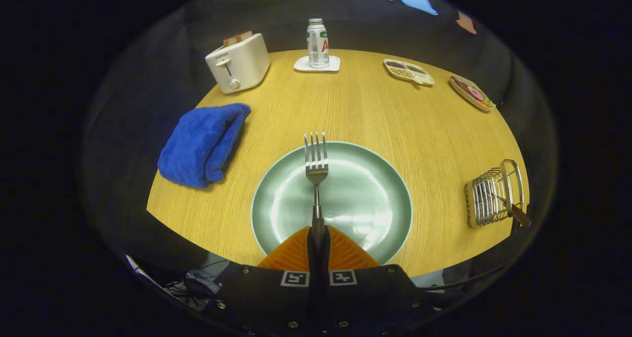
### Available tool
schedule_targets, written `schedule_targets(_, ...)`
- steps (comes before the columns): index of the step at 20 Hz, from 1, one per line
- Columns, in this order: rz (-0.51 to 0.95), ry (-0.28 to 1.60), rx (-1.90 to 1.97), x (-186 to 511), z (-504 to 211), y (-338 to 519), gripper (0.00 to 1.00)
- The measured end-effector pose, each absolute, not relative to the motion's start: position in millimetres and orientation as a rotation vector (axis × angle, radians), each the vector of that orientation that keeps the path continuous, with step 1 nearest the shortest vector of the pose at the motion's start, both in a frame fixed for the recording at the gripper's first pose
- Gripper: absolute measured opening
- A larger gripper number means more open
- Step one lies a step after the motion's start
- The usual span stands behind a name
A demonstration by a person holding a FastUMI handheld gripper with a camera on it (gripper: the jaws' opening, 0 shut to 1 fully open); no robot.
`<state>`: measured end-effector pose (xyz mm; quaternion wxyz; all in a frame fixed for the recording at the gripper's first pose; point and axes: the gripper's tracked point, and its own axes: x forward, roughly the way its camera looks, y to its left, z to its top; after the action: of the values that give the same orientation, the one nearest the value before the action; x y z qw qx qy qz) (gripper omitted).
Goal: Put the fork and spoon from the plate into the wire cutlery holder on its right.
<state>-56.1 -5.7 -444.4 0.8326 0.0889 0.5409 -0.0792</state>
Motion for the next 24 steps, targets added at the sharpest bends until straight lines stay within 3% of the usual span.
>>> schedule_targets(9,-0.370,1.045,0.248,-53,-395,-87,0.00)
schedule_targets(24,-0.720,1.050,0.446,-122,-387,-188,0.01)
